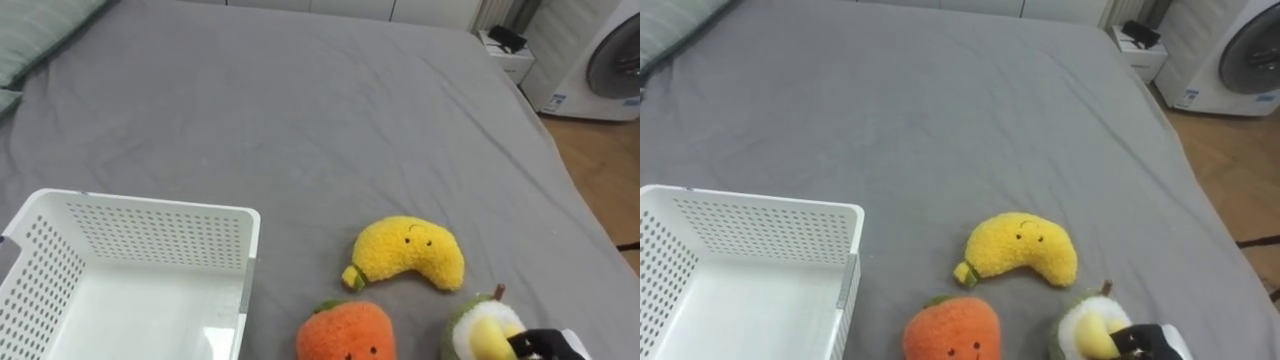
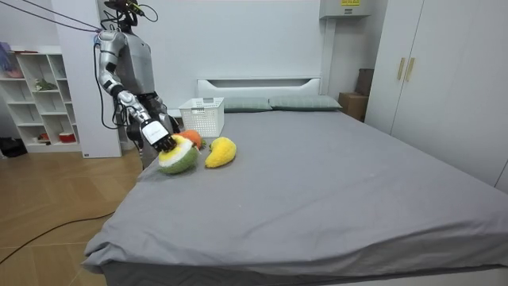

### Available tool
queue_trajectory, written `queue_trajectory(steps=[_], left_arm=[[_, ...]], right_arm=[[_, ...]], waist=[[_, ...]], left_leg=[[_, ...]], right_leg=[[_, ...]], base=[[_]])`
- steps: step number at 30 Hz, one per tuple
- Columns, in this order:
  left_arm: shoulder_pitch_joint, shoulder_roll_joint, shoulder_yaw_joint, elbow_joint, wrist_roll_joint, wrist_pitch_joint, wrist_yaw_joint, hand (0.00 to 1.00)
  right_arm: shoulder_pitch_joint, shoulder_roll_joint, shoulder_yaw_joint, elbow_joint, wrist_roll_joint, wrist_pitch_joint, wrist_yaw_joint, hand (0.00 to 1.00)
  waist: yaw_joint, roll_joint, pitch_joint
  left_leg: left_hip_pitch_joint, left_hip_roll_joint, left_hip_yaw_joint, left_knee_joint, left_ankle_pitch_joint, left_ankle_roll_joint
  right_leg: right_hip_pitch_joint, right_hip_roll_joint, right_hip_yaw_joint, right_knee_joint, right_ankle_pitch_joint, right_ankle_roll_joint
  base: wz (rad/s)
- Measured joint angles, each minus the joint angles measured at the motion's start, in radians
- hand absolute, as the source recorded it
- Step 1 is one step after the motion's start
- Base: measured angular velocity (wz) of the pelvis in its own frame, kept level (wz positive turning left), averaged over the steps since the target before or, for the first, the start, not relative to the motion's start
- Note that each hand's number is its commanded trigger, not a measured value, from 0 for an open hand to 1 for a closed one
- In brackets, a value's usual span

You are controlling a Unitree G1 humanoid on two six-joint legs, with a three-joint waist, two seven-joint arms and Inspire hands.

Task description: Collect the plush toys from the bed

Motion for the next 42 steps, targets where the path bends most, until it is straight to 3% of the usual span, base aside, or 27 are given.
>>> queue_trajectory(steps=[3, 10, 18, 22, 42], left_arm=[[-0.004, 0.0, 0.001, -0.001, -0.003, -0.001, 0.0, 0.0], [-0.004, 0.001, 0.008, -0.001, -0.004, -0.002, -0.003, 0.0], [-0.005, -0.002, 0.009, -0.001, -0.004, -0.008, -0.011, 0.0], [-0.012, -0.003, 0.008, 0.005, -0.004, -0.008, -0.02, 0.0], [-0.044, -0.007, -0.005, 0.005, -0.017, -0.009, -0.025, 0.0]], right_arm=[[0.001, -0.001, -0.012, -0.092, -0.001, 0.005, 0.002, 1.0], [-0.003, -0.004, -0.031, -0.32, -0.021, 0.008, 0.021, 1.0], [-0.021, -0.005, -0.031, -0.509, -0.018, 0.011, 0.074, 1.0], [-0.062, -0.005, -0.028, -0.579, -0.017, 0.025, 0.107, 1.0], [-0.231, -0.016, 0.046, -0.625, -0.013, 0.057, 0.145, 1.0]], waist=[[-0.003, -0.008, -0.0026], [-0.003, -0.018, 0.0034], [0.001, -0.016, 0.0039], [0.023, -0.013, 0.0035], [0.071, -0.009, 0.0009]], left_leg=[[-0.002, 0.0, 0.0, 0.0, 0.0, 0.0], [-0.001, 0.0, 0.002, 0.0, 0.0, 0.0], [-0.012, 0.001, 0.016, -0.001, 0.0, 0.0], [-0.019, 0.002, 0.025, 0.0, 0.0, 0.0], [-0.038, 0.0, -0.003, 0.004, 0.001, 0.0]], right_leg=[[-0.002, -0.001, -0.001, 0.0, 0.0, 0.0], [-0.006, 0.001, 0.002, 0.002, 0.0, 0.0], [-0.021, 0.001, 0.018, 0.018, 0.0, 0.0], [-0.033, 0.002, 0.022, 0.021, 0.0, 0.0], [-0.033, -0.003, -0.01, 0.016, 0.0, 0.0]], base=[[0.0], [-0.01], [-0.06], [-0.06], [0.04]])
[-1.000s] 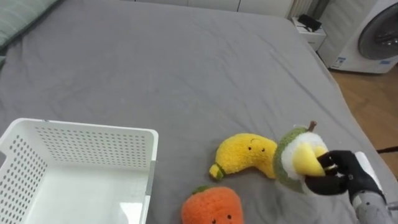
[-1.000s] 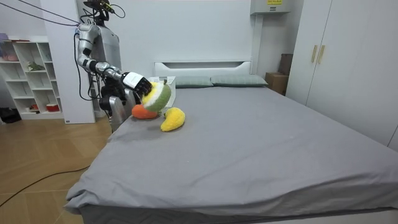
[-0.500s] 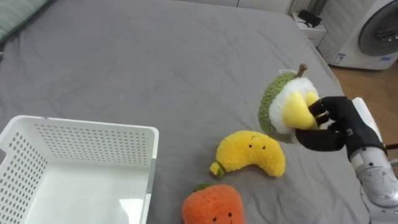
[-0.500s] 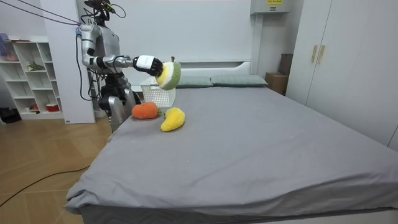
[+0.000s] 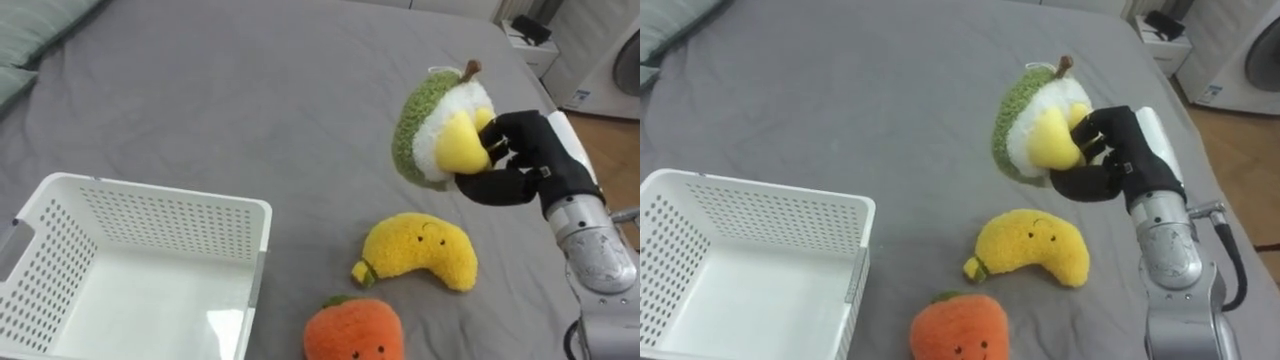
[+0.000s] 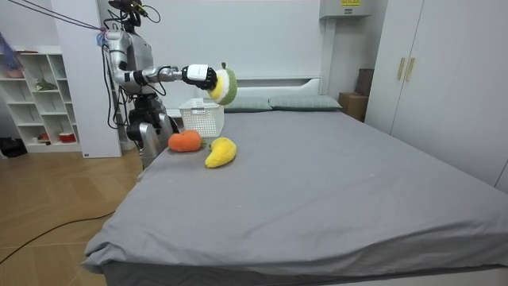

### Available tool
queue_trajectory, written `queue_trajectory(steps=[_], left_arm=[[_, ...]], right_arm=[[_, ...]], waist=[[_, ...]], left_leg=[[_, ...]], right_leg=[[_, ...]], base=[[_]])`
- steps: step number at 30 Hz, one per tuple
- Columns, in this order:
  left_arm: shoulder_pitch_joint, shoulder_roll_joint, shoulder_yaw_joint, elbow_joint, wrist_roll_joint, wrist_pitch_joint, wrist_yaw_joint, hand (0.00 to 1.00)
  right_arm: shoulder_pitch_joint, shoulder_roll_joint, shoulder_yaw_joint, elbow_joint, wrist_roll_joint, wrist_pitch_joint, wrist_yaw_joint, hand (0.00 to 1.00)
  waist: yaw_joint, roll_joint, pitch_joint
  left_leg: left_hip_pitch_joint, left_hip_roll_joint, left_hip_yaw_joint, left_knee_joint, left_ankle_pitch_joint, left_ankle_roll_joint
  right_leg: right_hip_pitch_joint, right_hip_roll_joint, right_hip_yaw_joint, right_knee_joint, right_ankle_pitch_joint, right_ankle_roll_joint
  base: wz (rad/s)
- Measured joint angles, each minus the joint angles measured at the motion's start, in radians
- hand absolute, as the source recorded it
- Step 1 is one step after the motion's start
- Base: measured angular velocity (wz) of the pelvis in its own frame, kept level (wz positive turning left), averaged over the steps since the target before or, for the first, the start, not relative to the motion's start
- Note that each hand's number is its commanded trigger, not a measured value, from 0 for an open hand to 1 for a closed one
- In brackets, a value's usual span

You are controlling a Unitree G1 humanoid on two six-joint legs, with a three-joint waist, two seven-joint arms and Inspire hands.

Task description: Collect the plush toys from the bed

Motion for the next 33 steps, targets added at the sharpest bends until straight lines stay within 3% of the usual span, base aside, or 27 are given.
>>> queue_trajectory(steps=[7, 10, 12, 16, 19, 25, 33], left_arm=[[-0.003, -0.003, -0.021, 0.002, 0.002, -0.015, 0.018, 0.0], [-0.01, -0.003, -0.031, 0.014, 0.003, -0.005, 0.015, 0.0], [-0.019, -0.003, -0.037, 0.015, 0.011, 0.001, 0.012, 0.0], [-0.053, 0.001, -0.054, 0.016, 0.012, 0.002, 0.01, 0.0], [-0.075, 0.003, -0.066, 0.016, 0.011, 0.001, 0.009, 0.0], [-0.081, 0.005, -0.089, 0.015, -0.002, -0.002, 0.008, 0.0], [-0.077, 0.017, -0.098, 0.007, 0.001, 0.009, 0.006, 0.0]], right_arm=[[-0.054, -0.007, 0.097, -0.002, -0.034, 0.008, 0.061, 1.0], [-0.097, -0.008, 0.125, -0.004, -0.066, 0.016, 0.087, 1.0], [-0.123, -0.007, 0.146, -0.004, -0.088, 0.017, 0.097, 1.0], [-0.169, -0.004, 0.199, -0.004, -0.083, 0.016, 0.114, 1.0], [-0.181, -0.004, 0.237, -0.004, -0.077, 0.015, 0.117, 1.0], [-0.183, -0.002, 0.336, -0.005, -0.034, 0.016, 0.146, 1.0], [-0.195, 0.004, 0.368, -0.005, -0.054, 0.034, 0.186, 1.0]], waist=[[0.042, -0.009, 0.001], [0.047, -0.011, 0.0021], [0.07, -0.014, 0.0059], [0.097, -0.017, 0.0061], [0.126, -0.024, 0.0034], [0.154, -0.032, 0.0064], [0.185, -0.039, 0.011]], left_leg=[[-0.004, -0.001, -0.013, 0.002, 0.0, 0.0], [-0.015, -0.002, -0.029, 0.012, 0.001, 0.001], [-0.018, -0.002, -0.031, 0.013, 0.001, 0.001], [-0.035, -0.005, -0.057, 0.021, 0.002, 0.002], [-0.034, -0.005, -0.057, 0.02, 0.002, 0.002], [-0.036, -0.006, -0.061, 0.02, 0.003, 0.002], [-0.051, -0.011, -0.082, 0.021, 0.005, 0.003]], right_leg=[[0.003, -0.003, -0.017, 0.0, 0.0, 0.0], [0.003, -0.005, -0.04, -0.001, 0.0, 0.0], [0.001, -0.002, -0.041, -0.002, 0.0, 0.0], [-0.001, -0.003, -0.062, -0.005, 0.0, 0.0], [0.001, -0.004, -0.064, -0.011, 0.0, 0.0], [0.002, -0.009, -0.066, -0.018, 0.0, 0.0], [-0.001, -0.007, -0.08, -0.02, 0.0, 0.0]], base=[[0.03], [0.19], [0.06], [0.16], [0.03], [0.01], [0.07]])
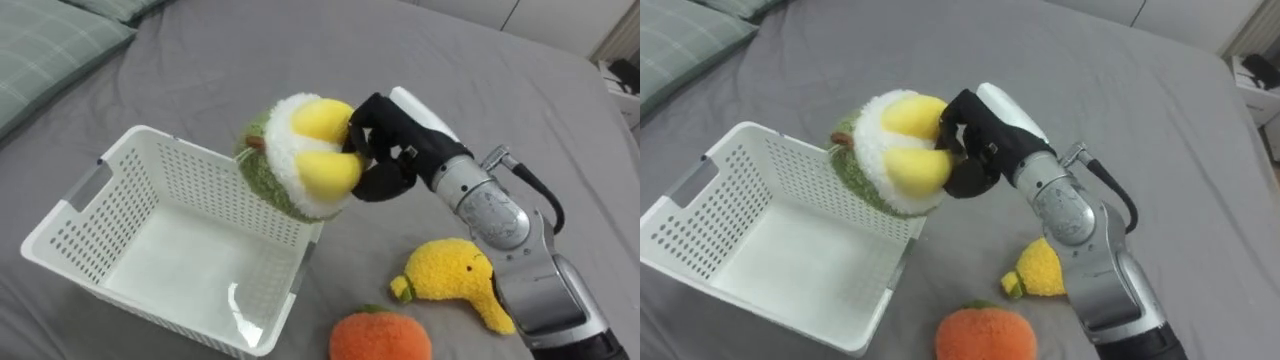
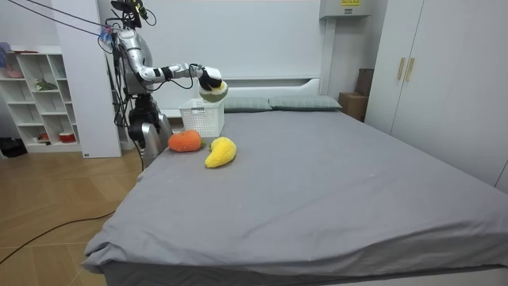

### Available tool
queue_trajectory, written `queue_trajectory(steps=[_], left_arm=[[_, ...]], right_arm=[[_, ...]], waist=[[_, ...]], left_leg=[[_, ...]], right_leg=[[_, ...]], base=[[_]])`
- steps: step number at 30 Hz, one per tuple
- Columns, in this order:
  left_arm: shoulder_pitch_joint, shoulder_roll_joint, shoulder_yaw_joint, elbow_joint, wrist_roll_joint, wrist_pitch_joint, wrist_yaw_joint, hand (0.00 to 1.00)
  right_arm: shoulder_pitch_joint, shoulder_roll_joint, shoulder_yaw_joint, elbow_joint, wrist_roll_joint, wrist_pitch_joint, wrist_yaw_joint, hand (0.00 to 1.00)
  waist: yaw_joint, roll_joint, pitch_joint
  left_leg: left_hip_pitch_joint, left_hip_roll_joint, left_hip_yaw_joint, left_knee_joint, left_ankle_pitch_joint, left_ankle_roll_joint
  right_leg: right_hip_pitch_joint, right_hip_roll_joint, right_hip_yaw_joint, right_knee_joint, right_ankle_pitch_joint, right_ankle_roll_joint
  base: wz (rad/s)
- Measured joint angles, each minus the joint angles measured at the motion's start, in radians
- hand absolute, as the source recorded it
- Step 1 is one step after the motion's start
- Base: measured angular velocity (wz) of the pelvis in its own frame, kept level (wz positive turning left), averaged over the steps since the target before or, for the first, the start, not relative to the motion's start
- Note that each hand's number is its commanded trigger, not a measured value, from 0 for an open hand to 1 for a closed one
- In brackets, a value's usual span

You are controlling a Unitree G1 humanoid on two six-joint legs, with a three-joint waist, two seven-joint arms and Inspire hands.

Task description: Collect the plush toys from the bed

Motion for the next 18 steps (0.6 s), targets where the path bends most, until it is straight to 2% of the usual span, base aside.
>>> queue_trajectory(steps=[2, 5, 7, 8, 9, 10, 11, 12, 18], left_arm=[[-0.001, 0.004, -0.006, -0.001, 0.0, 0.009, -0.002, 0.0], [-0.011, 0.008, -0.017, -0.008, 0.0, 0.01, -0.005, 0.0], [-0.018, 0.008, -0.023, -0.012, 0.0, 0.009, -0.005, 0.0], [-0.02, 0.008, -0.026, -0.012, 0.0, 0.008, -0.005, 0.0], [-0.023, 0.008, -0.03, -0.013, 0.0, 0.008, -0.005, 0.0], [-0.026, 0.009, -0.034, -0.013, 0.001, 0.008, -0.005, 0.0], [-0.026, 0.009, -0.035, -0.016, 0.001, 0.008, -0.005, 0.0], [-0.026, 0.009, -0.036, -0.023, 0.001, 0.008, -0.007, 0.0], [-0.025, 0.01, -0.036, -0.048, 0.0, 0.008, -0.017, 0.0]], right_arm=[[-0.016, 0.007, 0.019, 0.001, -0.028, 0.006, 0.007, 1.0], [-0.026, 0.019, 0.047, 0.0, -0.053, 0.006, 0.01, 0.88], [-0.029, 0.022, 0.074, 0.0, -0.07, 0.006, 0.019, 0.86], [-0.029, 0.023, 0.078, 0.0, -0.069, 0.006, 0.021, 0.76], [-0.029, 0.023, 0.086, 0.0, -0.068, 0.006, 0.028, 0.72], [-0.029, 0.023, 0.095, 0.001, -0.068, 0.006, 0.031, 0.51], [-0.029, 0.023, 0.099, 0.001, -0.068, 0.006, 0.032, 0.17], [-0.029, 0.025, 0.104, 0.0, -0.068, 0.006, 0.038, 0.0], [-0.028, 0.041, 0.112, 0.001, -0.065, 0.006, 0.06, 0.0]], waist=[[0.008, 0.001, 0.0004], [0.02, 0.001, 0.0004], [0.027, 0.001, 0.0004], [0.029, 0.001, 0.0006], [0.034, 0.001, 0.0008], [0.04, 0.002, 0.001], [0.043, 0.002, 0.001], [0.047, 0.002, 0.001], [0.049, 0.002, 0.001]], left_leg=[[-0.001, 0.0, 0.0, 0.0, 0.0, 0.0], [-0.001, -0.001, -0.003, 0.001, 0.001, 0.001], [-0.003, -0.003, -0.007, 0.001, 0.003, 0.003], [-0.004, -0.004, -0.007, 0.001, 0.004, 0.004], [-0.004, -0.005, -0.007, 0.001, 0.004, 0.004], [-0.004, -0.005, -0.007, 0.001, 0.004, 0.005], [-0.005, -0.005, -0.008, 0.001, 0.004, 0.005], [-0.005, -0.006, -0.01, 0.001, 0.004, 0.005], [-0.011, -0.007, -0.021, -0.002, 0.006, 0.005]], right_leg=[[0.0, 0.0, -0.003, 0.0, 0.0, 0.0], [0.0, -0.007, -0.01, 0.0, 0.0, 0.0], [0.0, -0.011, -0.018, 0.0, 0.0, 0.001], [0.0, -0.011, -0.018, 0.0, -0.001, 0.001], [-0.001, -0.011, -0.018, 0.0, -0.001, 0.002], [-0.001, -0.011, -0.018, 0.001, -0.001, 0.002], [0.0, -0.011, -0.019, 0.001, -0.001, 0.002], [0.0, -0.012, -0.02, 0.001, -0.001, 0.002], [0.0, -0.013, -0.024, 0.001, -0.001, 0.002]], base=[[0.0], [0.03], [0.08], [0.04], [0.0], [0.0], [0.0], [0.04], [0.05]])
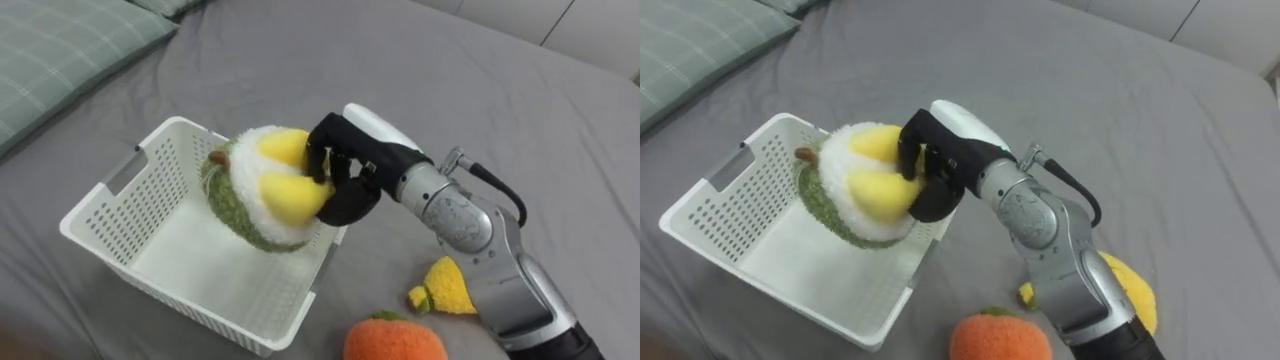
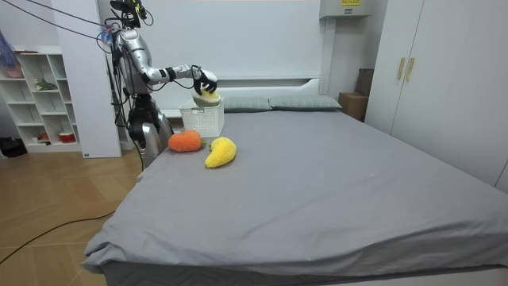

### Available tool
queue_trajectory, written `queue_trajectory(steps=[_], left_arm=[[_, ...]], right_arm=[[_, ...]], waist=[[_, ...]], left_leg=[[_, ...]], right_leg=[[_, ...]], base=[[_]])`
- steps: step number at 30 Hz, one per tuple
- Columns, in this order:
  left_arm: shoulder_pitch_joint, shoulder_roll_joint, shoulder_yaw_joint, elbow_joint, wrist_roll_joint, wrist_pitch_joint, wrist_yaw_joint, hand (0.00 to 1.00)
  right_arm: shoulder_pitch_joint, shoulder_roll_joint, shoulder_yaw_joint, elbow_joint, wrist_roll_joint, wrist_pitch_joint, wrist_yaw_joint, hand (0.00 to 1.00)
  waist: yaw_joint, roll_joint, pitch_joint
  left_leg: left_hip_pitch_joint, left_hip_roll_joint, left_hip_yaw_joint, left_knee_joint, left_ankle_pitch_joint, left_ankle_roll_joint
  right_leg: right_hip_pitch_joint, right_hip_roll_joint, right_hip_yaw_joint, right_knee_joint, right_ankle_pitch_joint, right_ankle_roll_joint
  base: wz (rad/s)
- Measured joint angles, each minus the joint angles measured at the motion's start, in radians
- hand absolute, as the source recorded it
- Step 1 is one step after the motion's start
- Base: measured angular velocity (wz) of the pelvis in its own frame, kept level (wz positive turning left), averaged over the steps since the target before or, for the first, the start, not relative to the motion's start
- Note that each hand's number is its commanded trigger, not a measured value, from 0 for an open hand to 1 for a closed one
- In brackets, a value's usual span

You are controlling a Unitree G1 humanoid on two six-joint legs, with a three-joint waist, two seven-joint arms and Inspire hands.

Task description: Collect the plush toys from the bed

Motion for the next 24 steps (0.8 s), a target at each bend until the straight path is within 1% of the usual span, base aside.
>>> queue_trajectory(steps=[8, 14, 21, 24], left_arm=[[-0.002, 0.001, 0.0, -0.003, 0.001, -0.003, -0.004, 0.0], [-0.003, 0.008, 0.0, -0.003, 0.001, -0.003, -0.003, 0.0], [-0.005, 0.01, 0.0, -0.003, 0.006, -0.003, -0.002, 0.0], [-0.003, 0.009, 0.001, -0.003, 0.022, -0.002, -0.002, 0.0]], right_arm=[[0.0, 0.002, 0.001, 0.0, 0.009, -0.003, 0.0, 0.0], [0.001, 0.011, 0.001, 0.003, 0.011, -0.003, -0.001, 0.0], [0.001, 0.015, 0.001, 0.029, 0.042, -0.004, -0.029, 0.0], [0.002, 0.014, -0.002, 0.037, 0.039, -0.003, -0.04, 0.0]], waist=[[-0.001, 0.0, 0.0003], [-0.001, 0.001, 0.0004], [0.0, 0.007, 0.0052], [-0.005, 0.01, 0.0069]], left_leg=[[-0.003, 0.0, -0.005, 0.004, 0.001, 0.0], [-0.003, -0.001, -0.005, 0.004, 0.001, 0.0], [-0.001, -0.001, -0.005, 0.006, 0.001, 0.0], [0.004, -0.001, -0.005, 0.006, 0.001, 0.0]], right_leg=[[0.0, 0.0, 0.0, -0.002, 0.0, 0.0], [0.0, 0.001, 0.0, -0.002, 0.0, 0.0], [0.0, 0.004, 0.001, -0.002, 0.0, 0.0], [0.001, 0.004, 0.002, -0.002, 0.0, 0.0]], base=[[0.01], [0.0], [0.0], [0.0]])
